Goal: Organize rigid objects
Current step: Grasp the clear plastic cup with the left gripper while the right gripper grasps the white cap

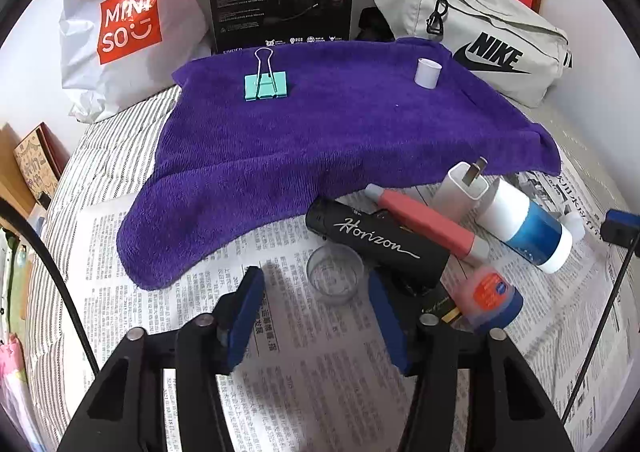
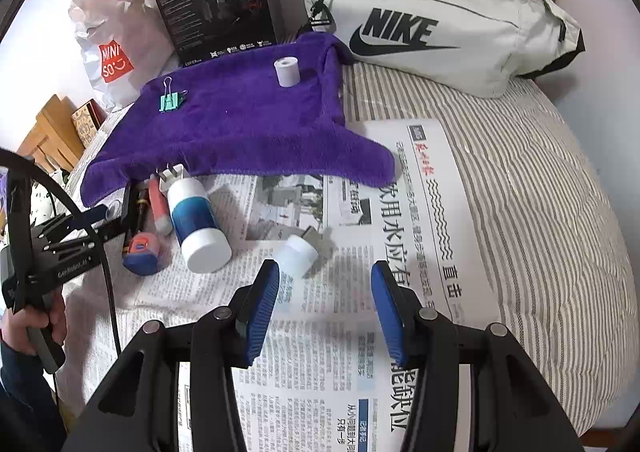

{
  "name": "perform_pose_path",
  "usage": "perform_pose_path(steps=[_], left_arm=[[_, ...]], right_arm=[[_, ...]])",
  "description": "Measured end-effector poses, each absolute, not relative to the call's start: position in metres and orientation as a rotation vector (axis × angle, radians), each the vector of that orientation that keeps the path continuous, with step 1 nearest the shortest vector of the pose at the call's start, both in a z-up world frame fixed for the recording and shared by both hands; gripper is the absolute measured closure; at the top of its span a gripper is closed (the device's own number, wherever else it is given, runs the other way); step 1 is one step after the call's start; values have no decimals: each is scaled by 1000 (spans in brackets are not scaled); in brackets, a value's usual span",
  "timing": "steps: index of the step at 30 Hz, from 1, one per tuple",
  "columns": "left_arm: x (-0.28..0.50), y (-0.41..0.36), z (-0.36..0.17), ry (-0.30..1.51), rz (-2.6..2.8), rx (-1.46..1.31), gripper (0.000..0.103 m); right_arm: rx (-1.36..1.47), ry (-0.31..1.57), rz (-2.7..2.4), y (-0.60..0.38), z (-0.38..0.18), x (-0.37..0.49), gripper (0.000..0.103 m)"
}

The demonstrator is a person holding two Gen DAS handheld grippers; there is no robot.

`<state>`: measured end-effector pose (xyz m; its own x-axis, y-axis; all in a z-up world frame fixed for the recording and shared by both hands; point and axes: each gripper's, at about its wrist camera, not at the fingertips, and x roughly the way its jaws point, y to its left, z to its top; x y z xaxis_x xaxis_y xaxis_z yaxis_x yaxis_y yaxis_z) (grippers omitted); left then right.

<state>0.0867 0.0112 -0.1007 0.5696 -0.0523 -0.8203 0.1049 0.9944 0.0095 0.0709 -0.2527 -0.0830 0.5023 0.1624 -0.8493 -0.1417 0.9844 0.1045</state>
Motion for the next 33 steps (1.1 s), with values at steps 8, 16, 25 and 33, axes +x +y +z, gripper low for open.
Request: perform_pose_path(steps=[8, 16, 25, 33], left_arm=[[86, 7, -102, 928, -134, 53, 77], [82, 13, -101, 941, -85, 78, 77], [82, 14, -102, 947, -72, 75, 77], [83, 15, -102, 956, -82, 67, 77]], right_arm=[[30, 1038, 177, -258, -89, 69, 55], [45, 1042, 235, -256, -89, 67, 55], [67, 1045, 246, -236, -103, 89, 55], [-25, 1045, 211, -232, -106, 95, 56]])
